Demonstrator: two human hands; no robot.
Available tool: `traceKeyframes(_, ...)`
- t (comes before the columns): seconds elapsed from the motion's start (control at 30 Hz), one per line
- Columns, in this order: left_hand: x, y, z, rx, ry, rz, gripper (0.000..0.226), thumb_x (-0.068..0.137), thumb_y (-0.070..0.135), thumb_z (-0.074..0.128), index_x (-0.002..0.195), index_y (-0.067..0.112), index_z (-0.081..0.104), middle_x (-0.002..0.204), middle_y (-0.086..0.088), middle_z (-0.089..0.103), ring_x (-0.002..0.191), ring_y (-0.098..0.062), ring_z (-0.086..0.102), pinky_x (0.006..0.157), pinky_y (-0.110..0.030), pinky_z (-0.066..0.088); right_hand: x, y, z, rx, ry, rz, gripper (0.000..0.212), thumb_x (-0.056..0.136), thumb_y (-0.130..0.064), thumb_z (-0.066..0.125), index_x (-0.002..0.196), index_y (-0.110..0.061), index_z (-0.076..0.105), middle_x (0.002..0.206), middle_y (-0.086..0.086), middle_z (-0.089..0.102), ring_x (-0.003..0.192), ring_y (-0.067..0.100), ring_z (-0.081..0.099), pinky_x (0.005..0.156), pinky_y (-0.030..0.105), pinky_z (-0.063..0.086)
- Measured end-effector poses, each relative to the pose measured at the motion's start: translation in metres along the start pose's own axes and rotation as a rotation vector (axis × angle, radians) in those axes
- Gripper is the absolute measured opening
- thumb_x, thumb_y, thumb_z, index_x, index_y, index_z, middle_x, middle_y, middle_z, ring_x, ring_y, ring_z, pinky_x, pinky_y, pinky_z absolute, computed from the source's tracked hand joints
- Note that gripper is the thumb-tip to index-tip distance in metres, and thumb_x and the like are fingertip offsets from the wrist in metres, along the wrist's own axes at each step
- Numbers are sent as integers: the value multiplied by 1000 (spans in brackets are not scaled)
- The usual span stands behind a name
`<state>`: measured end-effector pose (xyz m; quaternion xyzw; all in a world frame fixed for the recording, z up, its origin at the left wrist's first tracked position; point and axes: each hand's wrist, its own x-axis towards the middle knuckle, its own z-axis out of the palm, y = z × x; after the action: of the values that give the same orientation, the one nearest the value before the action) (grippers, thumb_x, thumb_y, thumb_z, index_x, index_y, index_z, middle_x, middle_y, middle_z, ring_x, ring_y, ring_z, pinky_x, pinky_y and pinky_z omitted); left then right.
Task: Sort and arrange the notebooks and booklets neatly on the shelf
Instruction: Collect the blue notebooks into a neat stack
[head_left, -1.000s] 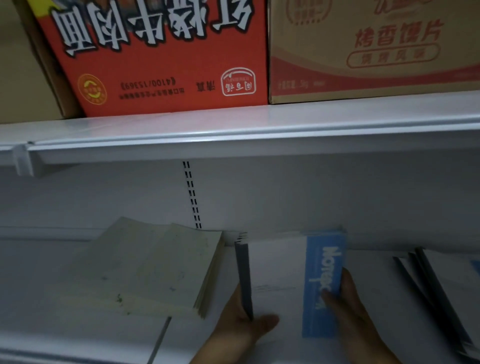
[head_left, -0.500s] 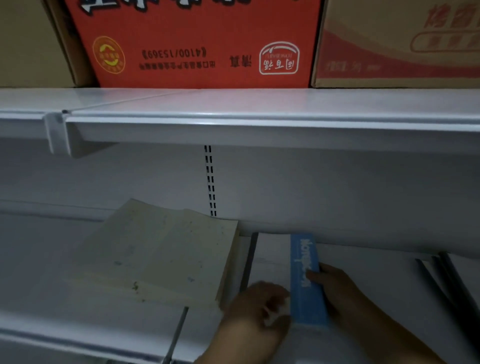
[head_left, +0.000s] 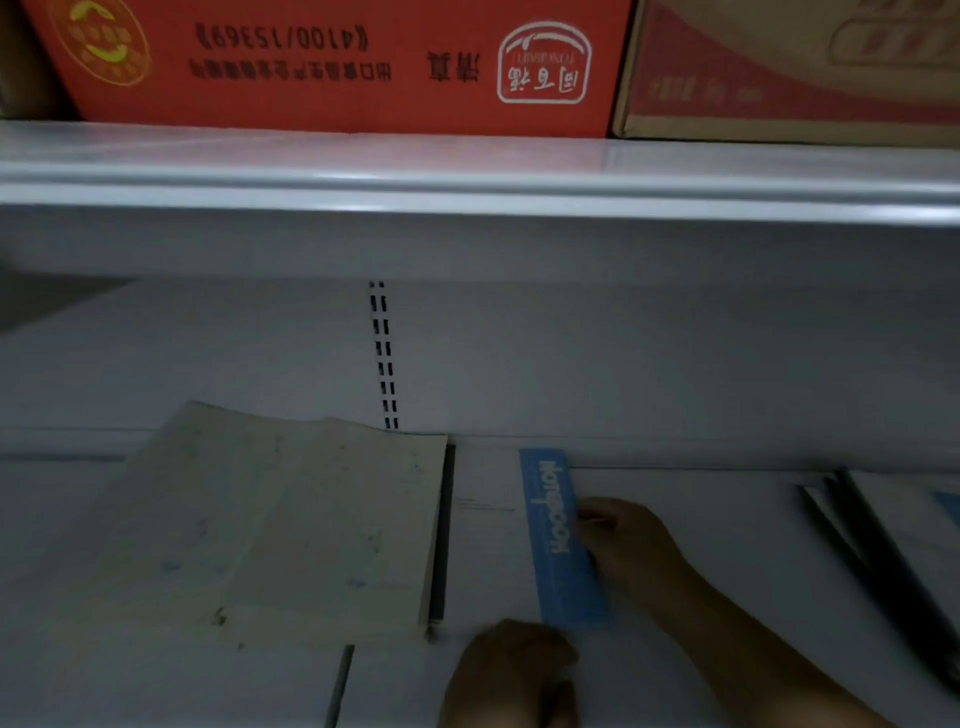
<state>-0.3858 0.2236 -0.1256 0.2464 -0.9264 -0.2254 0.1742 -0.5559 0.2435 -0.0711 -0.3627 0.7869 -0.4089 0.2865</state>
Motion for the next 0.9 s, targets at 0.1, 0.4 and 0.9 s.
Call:
traceKeyframes(0.1,9,1,6,127,-6,-113,27,36,76,62,40,50,58,43,35,52,42,20,50,49,3,37,-13,18,9,112,35,-1,36,87,-14,63,122,-15,59,119,-1,62,106,13,60,97,32,49)
traceKeyframes(0.4,42,57,-15,-444,-148,-334,20,83,34,63,70,48,67,70,38,67,69,16,63,67,1,45,-12,16,-34,63,25,-185,39,90,-18,56,128,-21,53,132,-6,53,114,2,47,99,12,36)
traceKeyframes(0.9,194,244,133,-582,-257,-431,43,91,38,50,130,21,41,115,7,51,70,7,39,50,-4,36,-55,185,-321,-51,188,269,66,89,-41,55,144,-18,28,146,3,40,123,20,47,92,24,42)
